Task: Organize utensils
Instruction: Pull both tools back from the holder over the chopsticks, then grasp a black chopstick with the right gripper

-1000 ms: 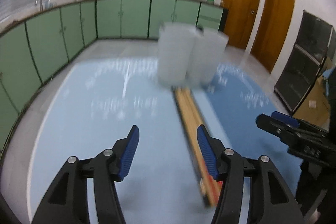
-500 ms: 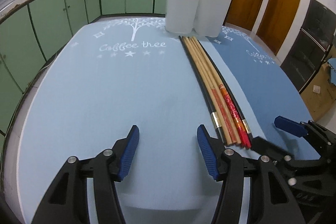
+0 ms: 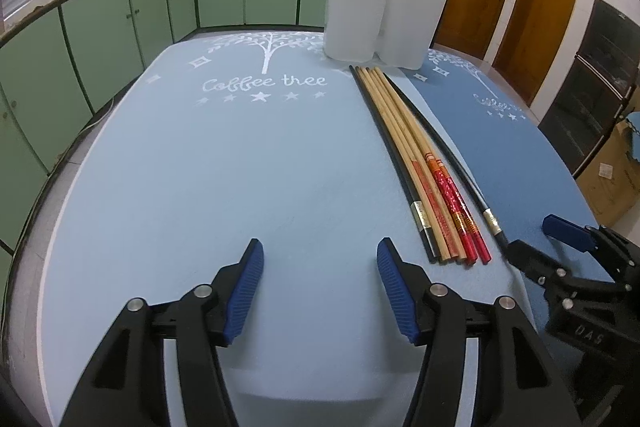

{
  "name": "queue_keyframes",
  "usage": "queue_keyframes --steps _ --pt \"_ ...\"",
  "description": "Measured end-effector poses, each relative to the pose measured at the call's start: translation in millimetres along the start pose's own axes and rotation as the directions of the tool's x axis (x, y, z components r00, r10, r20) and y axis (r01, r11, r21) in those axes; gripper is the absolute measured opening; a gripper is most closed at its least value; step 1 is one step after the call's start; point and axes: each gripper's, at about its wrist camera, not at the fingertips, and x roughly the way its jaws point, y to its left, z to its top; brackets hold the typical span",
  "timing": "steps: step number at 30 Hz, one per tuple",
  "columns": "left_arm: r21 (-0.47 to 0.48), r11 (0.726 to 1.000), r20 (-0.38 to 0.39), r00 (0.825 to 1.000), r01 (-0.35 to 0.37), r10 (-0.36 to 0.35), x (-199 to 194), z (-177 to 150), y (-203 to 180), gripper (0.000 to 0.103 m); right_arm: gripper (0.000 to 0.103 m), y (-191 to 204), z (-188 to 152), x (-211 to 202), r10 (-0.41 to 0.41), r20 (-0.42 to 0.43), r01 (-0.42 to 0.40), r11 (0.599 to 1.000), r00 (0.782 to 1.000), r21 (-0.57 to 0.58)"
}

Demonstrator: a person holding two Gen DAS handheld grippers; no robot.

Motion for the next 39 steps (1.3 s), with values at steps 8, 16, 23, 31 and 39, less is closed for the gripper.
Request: queue_keyframes --steps 8,16,23,31,39 --pt "0.013 1.000 -0.002 1.000 0.010 -0.010 -2 -2 -9 0.061 0.029 16 -2 3 0.050 -0.002 -0.050 0.998 0.999 -0.047" --pt "0.024 0.999 0.000 0.999 0.040 -0.040 -2 -1 -22 0.062 0.006 14 -2 4 0.062 0.015 -0.061 0.998 0.998 -0.023" --pt "0.063 0.998 -0.017 1.000 0.026 -0.025 9 1 -40 0.063 0.006 3 -2 5 0.059 0.012 -0.059 0.998 0.998 0.005" --pt "0.068 0.997 -0.019 0.999 -0.032 0.034 6 -1 -33 0.066 0.006 3 -2 5 0.060 0.013 -0.060 0.998 0.998 0.005" --pt "0.053 0.998 -0.012 1.000 -0.020 0.020 -2 -3 -32 0.065 0.007 2 -3 5 0.068 0.019 -0.069 0.998 0.997 0.010"
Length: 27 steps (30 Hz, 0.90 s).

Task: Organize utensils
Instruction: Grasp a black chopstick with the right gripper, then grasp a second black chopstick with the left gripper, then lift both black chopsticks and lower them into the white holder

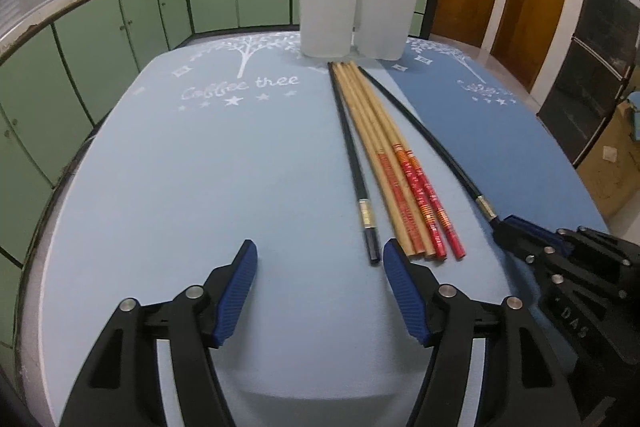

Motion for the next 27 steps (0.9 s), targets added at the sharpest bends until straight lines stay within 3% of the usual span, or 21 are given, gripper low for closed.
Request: queue_keyframes --steps 4,6,8,13,18,27 --pt "0.005 1.000 -0.005 1.000 -0.003 0.003 7 1 -4 0.062 0.007 -2 0 1 0.010 0.004 -0.010 1.000 1.000 0.007" --pt "0.023 1.000 0.006 1.000 -0.014 0.014 9 0 -8 0.050 0.007 -4 -1 2 0.023 0.005 -0.023 1.000 1.000 0.017" --pt "0.029 1.000 0.015 1.000 -0.012 0.012 9 1 -9 0.031 0.006 -5 -1 2 0.031 0.005 -0.031 0.999 1.000 0.023" --pt "0.032 0.999 0.029 0.999 -0.040 0.039 8 1 -14 0.006 0.006 -3 0 1 0.024 0.007 -0.024 1.000 1.000 0.017" --pt "0.014 1.000 0.037 0.999 -0.027 0.027 -1 1 -9 0.006 0.006 -2 3 -8 0.022 0.018 -0.022 1.000 1.000 0.009" --pt "0.042 0.999 0.138 0.990 -0.018 0.012 -53 22 -3 0.006 0.006 -6 28 -50 0.030 0.111 -0.029 1.000 0.993 -0.005"
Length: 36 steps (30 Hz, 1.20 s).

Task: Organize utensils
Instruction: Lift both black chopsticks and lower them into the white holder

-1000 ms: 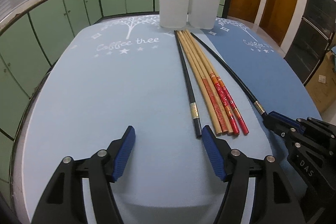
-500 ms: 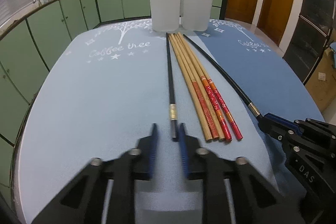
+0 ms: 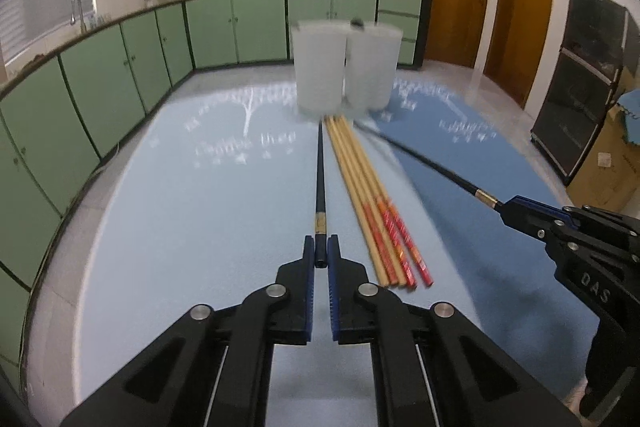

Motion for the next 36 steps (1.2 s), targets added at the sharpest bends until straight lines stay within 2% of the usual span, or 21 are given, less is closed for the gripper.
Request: queue_keyframes --steps 5,10,15,20,28,33,36 --pt "0.006 1.000 0.090 0.996 0.000 0.000 -31 27 4 0.006 0.006 -3 23 -25 0.004 0.063 -0.004 1.000 0.998 -0.004" --pt "0.018 1.000 0.172 0.985 0.021 -0.024 -56 58 5 0.006 0.006 -6 53 -47 0.017 0.122 -0.015 1.000 0.992 -0.022" --pt "0.028 0.998 0.210 0.976 0.057 -0.061 -62 86 7 0.006 0.006 -9 88 -60 0.049 0.159 -0.044 0.998 0.986 -0.033" --pt "0.028 0.996 0.229 0.969 0.086 -0.090 -58 113 9 0.006 0.006 -11 127 -61 0.078 0.157 -0.071 0.996 0.984 -0.054" --pt "0.017 0.992 0.252 0.960 0.122 -0.123 -46 149 11 0.006 0.006 -17 183 -62 0.068 0.183 -0.054 0.995 0.981 -0.080" --pt "0.015 0.989 0.305 0.942 0.144 -0.142 -57 171 11 0.006 0.006 -28 215 -71 0.078 0.222 -0.065 0.996 0.972 -0.066" --pt "0.029 0.989 0.352 0.924 0.147 -0.147 -68 190 9 0.006 0.006 -33 238 -76 0.081 0.255 -0.068 0.996 0.963 -0.061"
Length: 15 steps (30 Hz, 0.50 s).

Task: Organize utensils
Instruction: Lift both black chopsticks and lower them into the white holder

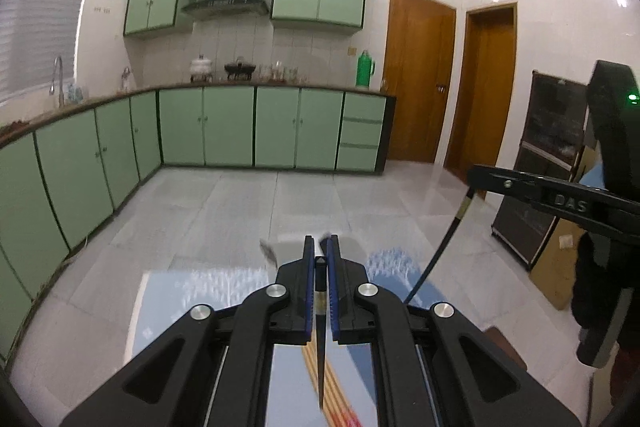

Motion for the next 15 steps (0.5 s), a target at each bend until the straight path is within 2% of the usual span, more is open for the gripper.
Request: queue_keyframes --steps 8,15 --pt "0.023 1.000 0.142 0.990 0.005 -0.008 9 68 -4 0.006 0.006 -12 56 18 -0.007 0.061 0.007 1.000 0.998 0.006" --pt "0.024 1.000 0.179 0.984 0.000 -0.004 61 109 3 0.006 0.006 -32 85 52 -0.037 0.070 0.035 0.999 0.997 0.021"
